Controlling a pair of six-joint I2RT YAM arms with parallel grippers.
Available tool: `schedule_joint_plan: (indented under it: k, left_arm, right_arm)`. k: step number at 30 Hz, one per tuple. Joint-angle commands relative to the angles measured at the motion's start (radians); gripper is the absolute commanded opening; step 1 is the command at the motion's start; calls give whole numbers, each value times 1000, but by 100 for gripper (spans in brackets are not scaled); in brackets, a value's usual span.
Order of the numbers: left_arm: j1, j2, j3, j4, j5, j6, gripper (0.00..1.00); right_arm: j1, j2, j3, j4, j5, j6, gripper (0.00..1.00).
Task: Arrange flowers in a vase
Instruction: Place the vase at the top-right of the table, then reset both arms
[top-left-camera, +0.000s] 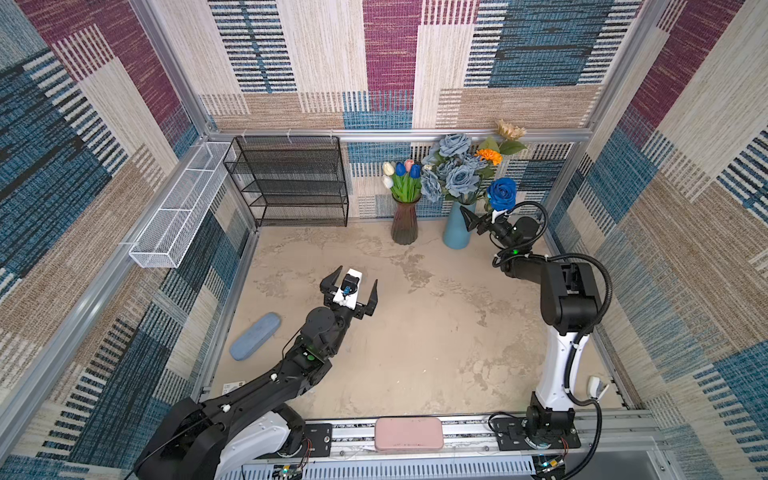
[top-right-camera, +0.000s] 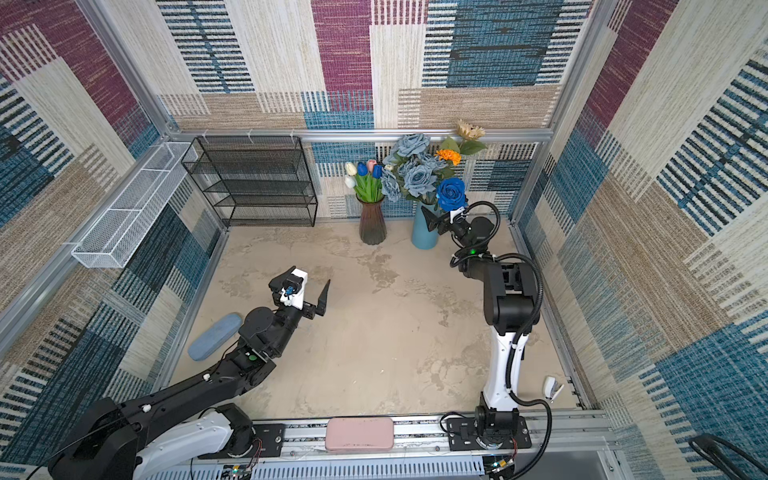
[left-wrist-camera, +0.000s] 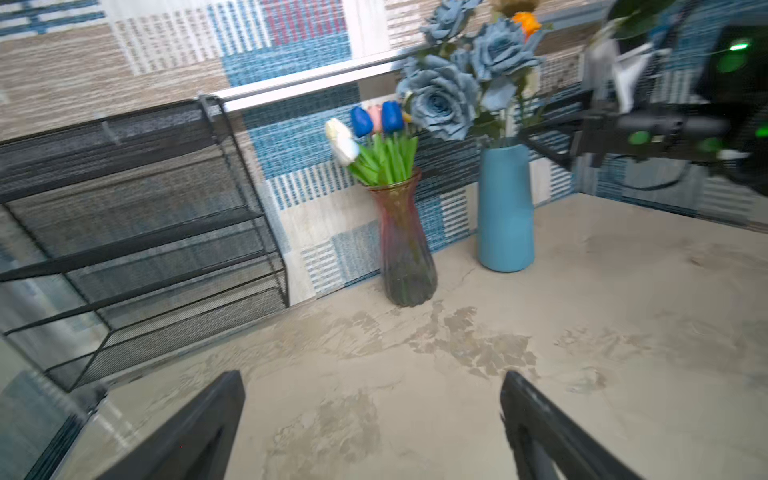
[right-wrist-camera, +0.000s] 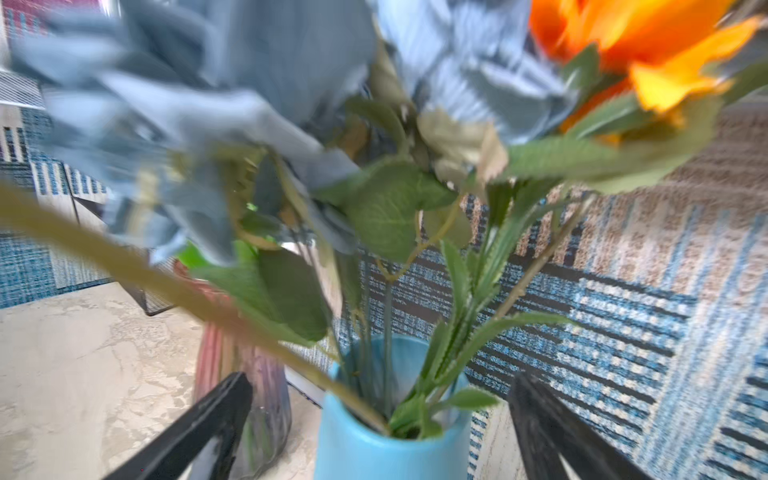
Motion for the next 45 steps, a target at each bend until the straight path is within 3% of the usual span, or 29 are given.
schedule_joint_plan:
  k: [1, 4, 7, 9, 11, 13, 15, 17, 19, 22, 26, 27, 30, 33, 35, 37, 45]
  left_arm:
    - [62, -15, 1, -45, -166, -82, 99]
    - [144, 8, 16, -111, -340, -120, 99]
    - [231, 45, 34, -254, -460, -190, 99]
    - [288, 89, 9, -230, -434, -204, 99]
    - [326, 162, -57, -56, -335, -164, 99]
    - [347, 262, -90, 86, -321, -147, 99]
    - [368, 351, -90, 185, -321, -121, 99]
    - [396, 415, -106, 290, -228, -111, 99]
    - [425, 459, -87, 287, -200, -133, 99]
    - [444, 417, -99, 225, -135, -163, 99]
    - [458, 534, -235, 570, 87, -92, 97]
    - [447, 567, -217, 619, 90, -55, 97]
    - [475, 475, -151, 349, 103, -109, 98]
    - [509, 504, -62, 241, 47, -162, 99]
    - [554, 486, -3, 79, 69, -226, 99]
    - [598, 488, 0, 77, 114, -259, 99]
    - [600, 485, -2, 79, 116, -258, 99]
  right_arm:
    - [0, -85, -120, 104, 47, -31, 100]
    - [1, -187, -284, 145, 92, -38, 100]
    - [0, -327, -473, 174, 221, -8, 100]
    - [1, -448, -565, 96, 317, 5, 100]
    - [3, -570, -613, -135, 518, 78, 100]
    - [2, -664, -675, -269, 609, 98, 98]
    - [5, -741, -788, -270, 671, 80, 100]
    - [5, -770, -885, -237, 766, 96, 100]
    - [6, -745, -931, -196, 770, 72, 100]
    - [10, -693, -988, -63, 753, 53, 100]
    - [27, -633, -1005, 18, 707, 10, 100]
    - [40, -630, -1022, 53, 694, -11, 100]
    - [69, -584, -1100, 243, 667, -57, 100]
    - [56, -557, -1085, 225, 669, -36, 100]
    - [53, -555, -1087, 222, 650, -36, 100]
    - [53, -553, -1097, 246, 642, -43, 100]
    - [10, -549, -1066, 188, 599, -1, 100]
